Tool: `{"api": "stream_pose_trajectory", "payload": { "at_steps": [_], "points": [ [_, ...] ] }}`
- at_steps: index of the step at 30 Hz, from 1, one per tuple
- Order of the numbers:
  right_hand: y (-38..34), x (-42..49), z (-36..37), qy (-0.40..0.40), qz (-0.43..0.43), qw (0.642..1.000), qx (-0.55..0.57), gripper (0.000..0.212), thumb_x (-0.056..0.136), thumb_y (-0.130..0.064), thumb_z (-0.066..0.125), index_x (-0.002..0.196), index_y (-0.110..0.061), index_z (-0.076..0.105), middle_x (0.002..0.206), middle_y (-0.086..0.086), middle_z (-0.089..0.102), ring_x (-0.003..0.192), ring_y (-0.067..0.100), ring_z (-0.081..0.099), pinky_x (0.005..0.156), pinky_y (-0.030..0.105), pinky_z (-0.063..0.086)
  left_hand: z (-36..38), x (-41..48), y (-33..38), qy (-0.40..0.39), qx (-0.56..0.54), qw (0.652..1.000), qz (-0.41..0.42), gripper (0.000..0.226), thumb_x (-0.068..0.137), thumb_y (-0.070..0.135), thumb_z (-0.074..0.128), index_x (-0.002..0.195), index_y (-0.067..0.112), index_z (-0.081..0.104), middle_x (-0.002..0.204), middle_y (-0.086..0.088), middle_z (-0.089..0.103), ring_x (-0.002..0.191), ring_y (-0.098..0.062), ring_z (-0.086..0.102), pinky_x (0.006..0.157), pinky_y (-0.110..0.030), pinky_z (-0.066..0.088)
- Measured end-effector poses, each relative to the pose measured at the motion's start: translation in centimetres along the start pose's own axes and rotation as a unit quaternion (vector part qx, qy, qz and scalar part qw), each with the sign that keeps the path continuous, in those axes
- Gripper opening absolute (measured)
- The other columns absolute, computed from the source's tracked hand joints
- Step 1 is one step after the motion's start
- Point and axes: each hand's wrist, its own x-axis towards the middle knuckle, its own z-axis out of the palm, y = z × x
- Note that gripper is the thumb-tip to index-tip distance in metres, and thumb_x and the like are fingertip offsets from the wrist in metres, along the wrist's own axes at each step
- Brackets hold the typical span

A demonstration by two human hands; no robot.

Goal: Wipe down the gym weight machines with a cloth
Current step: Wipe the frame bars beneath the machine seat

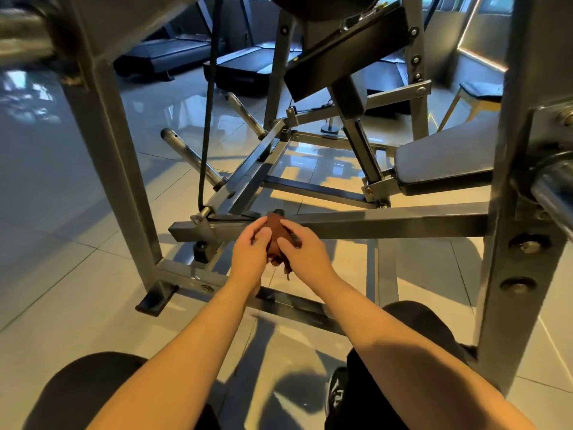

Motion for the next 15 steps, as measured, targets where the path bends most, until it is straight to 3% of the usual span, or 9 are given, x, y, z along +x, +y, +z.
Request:
{"api": "stream_pose_trajectory", "payload": {
  "at_steps": [3, 5, 7, 9, 10, 13, 15],
  "points": [
    [-0.8, 1.0, 1.2, -0.02, -0.019, 1.0, -0.01, 0.044, 0.101, -0.022, 0.06, 0.142, -0.034, 0.052, 0.135, 0.0, 0.057, 0.112, 0.02, 0.062, 0.088, 0.039, 0.06, -1.4, 0.1, 0.8, -0.003, -0.05, 0.999, -0.007, 0.036, 0.104, 0.021, 0.054, 0.139, 0.029, 0.051, 0.11, 0.008, 0.061, 0.102, -0.014, 0.063, 0.085, -0.031, 0.058],
    [-0.7, 2.0, 2.0, -0.029, -0.017, 0.999, -0.038, 0.044, 0.1, -0.017, 0.06, 0.142, -0.03, 0.053, 0.137, -0.001, 0.057, 0.112, 0.016, 0.059, 0.082, 0.023, 0.059, -2.0, 0.4, 0.3, -0.003, -0.048, 0.999, -0.022, 0.037, 0.105, 0.02, 0.052, 0.14, 0.026, 0.049, 0.114, 0.005, 0.062, 0.104, -0.014, 0.063, 0.091, -0.035, 0.057],
    [-0.6, 2.9, 2.9, -0.035, -0.001, 0.999, -0.042, 0.044, 0.099, -0.011, 0.06, 0.14, -0.027, 0.056, 0.133, 0.0, 0.059, 0.092, 0.008, 0.06, 0.059, 0.011, 0.052, -2.5, 0.7, -0.4, 0.0, -0.046, 0.998, -0.046, 0.037, 0.106, 0.021, 0.05, 0.142, 0.027, 0.048, 0.126, -0.001, 0.06, 0.109, -0.016, 0.062, 0.094, -0.036, 0.056],
    [-0.4, 3.7, 4.0, -0.055, 0.008, 0.998, -0.034, 0.044, 0.098, -0.006, 0.059, 0.137, -0.025, 0.059, 0.126, 0.0, 0.061, 0.075, 0.006, 0.061, 0.054, 0.013, 0.053, -3.2, 1.0, -1.3, 0.0, -0.052, 0.996, -0.066, 0.033, 0.107, 0.024, 0.048, 0.139, 0.031, 0.047, 0.133, -0.001, 0.057, 0.112, -0.016, 0.061, 0.091, -0.035, 0.056],
    [-0.2, 4.2, 4.7, -0.068, 0.01, 0.997, -0.037, 0.043, 0.098, -0.004, 0.06, 0.135, -0.025, 0.061, 0.124, -0.001, 0.062, 0.077, 0.006, 0.063, 0.061, 0.016, 0.055, -3.6, 1.1, -1.7, 0.0, -0.056, 0.996, -0.073, 0.032, 0.107, 0.024, 0.046, 0.138, 0.034, 0.046, 0.133, 0.001, 0.057, 0.112, -0.015, 0.061, 0.09, -0.036, 0.057],
    [0.3, 5.5, 7.0, -0.097, 0.012, 0.995, -0.036, 0.039, 0.098, -0.004, 0.059, 0.131, -0.025, 0.064, 0.13, -0.002, 0.064, 0.115, 0.015, 0.062, 0.098, 0.029, 0.052, -4.8, 2.1, -3.1, 0.019, -0.071, 0.993, -0.088, 0.029, 0.108, 0.028, 0.043, 0.135, 0.039, 0.046, 0.131, 0.006, 0.055, 0.115, -0.017, 0.059, 0.095, -0.047, 0.056],
    [0.3, 6.3, 8.1, -0.116, 0.005, 0.992, -0.058, 0.039, 0.101, -0.007, 0.054, 0.134, -0.025, 0.062, 0.132, -0.003, 0.064, 0.121, 0.014, 0.058, 0.1, 0.024, 0.044, -5.5, 3.3, -3.9, 0.046, -0.054, 0.995, -0.067, 0.028, 0.108, 0.026, 0.044, 0.133, 0.038, 0.048, 0.13, 0.005, 0.055, 0.114, -0.016, 0.061, 0.091, -0.044, 0.059]
  ]
}}
